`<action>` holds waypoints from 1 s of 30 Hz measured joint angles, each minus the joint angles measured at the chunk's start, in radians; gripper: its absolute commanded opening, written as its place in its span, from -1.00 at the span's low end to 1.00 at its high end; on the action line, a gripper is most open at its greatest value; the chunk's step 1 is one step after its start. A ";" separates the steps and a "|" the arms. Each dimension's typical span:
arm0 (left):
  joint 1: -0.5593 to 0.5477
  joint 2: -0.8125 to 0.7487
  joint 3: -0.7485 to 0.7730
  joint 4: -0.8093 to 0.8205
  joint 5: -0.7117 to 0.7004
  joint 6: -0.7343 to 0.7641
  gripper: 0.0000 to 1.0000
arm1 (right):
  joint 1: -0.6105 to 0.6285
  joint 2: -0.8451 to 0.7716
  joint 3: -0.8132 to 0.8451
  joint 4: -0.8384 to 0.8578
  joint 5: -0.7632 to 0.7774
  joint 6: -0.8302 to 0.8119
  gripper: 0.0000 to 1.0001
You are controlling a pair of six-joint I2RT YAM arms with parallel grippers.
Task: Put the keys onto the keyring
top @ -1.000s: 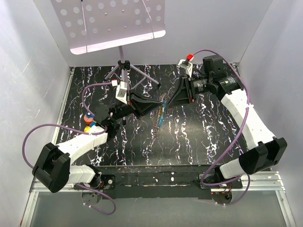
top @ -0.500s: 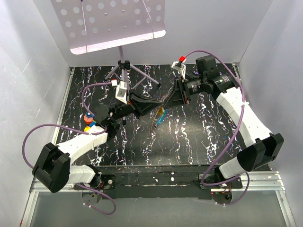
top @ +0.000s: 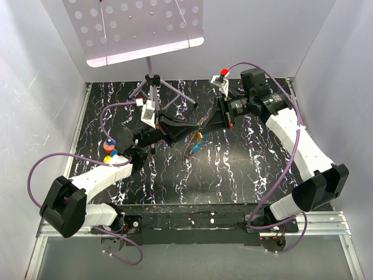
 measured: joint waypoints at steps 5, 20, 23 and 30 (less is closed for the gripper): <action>0.000 0.011 -0.008 0.064 -0.008 -0.039 -1.00 | 0.000 0.000 -0.070 0.138 -0.059 0.132 -0.97; 0.001 0.039 -0.014 0.129 -0.065 -0.133 -1.00 | 0.000 0.030 -0.129 0.413 -0.125 0.444 -0.97; 0.002 0.049 -0.014 0.134 -0.084 -0.154 -1.00 | 0.000 0.037 -0.127 0.423 -0.111 0.463 -0.97; 0.011 0.069 -0.013 0.148 -0.140 -0.194 -1.00 | 0.000 0.065 -0.062 0.366 -0.044 0.440 -0.78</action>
